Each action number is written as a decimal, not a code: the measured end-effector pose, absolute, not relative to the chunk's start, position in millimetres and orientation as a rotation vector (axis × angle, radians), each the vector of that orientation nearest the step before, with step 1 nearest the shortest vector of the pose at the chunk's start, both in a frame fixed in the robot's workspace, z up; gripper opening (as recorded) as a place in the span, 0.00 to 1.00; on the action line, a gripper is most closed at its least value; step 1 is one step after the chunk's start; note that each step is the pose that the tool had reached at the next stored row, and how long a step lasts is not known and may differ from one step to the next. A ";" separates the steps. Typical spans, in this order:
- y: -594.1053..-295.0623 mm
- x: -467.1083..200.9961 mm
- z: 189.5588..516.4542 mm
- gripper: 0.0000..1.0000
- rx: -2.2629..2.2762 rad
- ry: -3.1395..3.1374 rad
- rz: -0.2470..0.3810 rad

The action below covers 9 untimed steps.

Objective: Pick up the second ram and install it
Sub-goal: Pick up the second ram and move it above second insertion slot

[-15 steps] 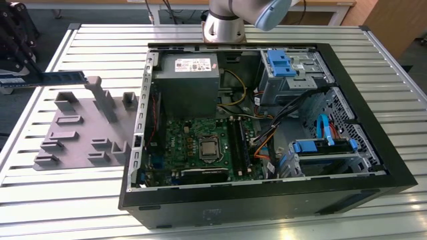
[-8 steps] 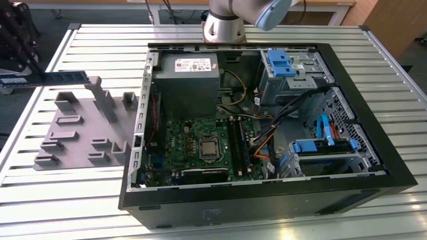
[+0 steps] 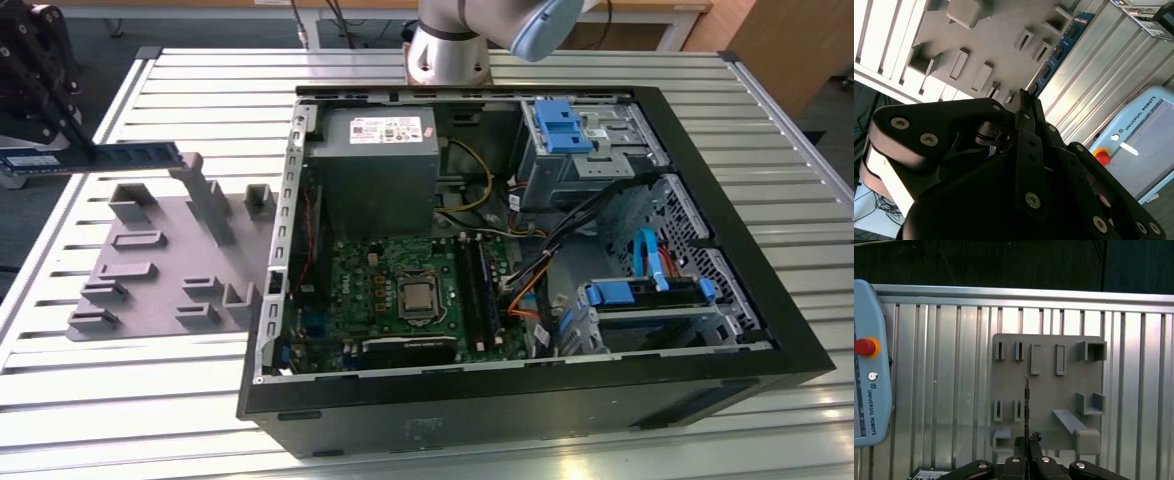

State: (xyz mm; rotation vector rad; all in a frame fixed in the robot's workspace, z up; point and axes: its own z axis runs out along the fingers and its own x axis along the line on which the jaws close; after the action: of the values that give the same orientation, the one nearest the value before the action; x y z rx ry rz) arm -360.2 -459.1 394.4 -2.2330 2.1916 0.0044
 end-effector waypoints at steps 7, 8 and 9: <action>-459.1 -356.9 394.4 0.14 -2.233 2.192 0.004; -459.2 -356.4 394.4 0.14 -2.233 2.191 0.004; -459.1 -355.9 394.4 0.14 -2.233 2.192 0.004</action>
State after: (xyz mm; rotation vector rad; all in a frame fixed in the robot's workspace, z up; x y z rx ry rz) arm -355.9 -459.1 394.4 -2.2330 2.1916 0.0043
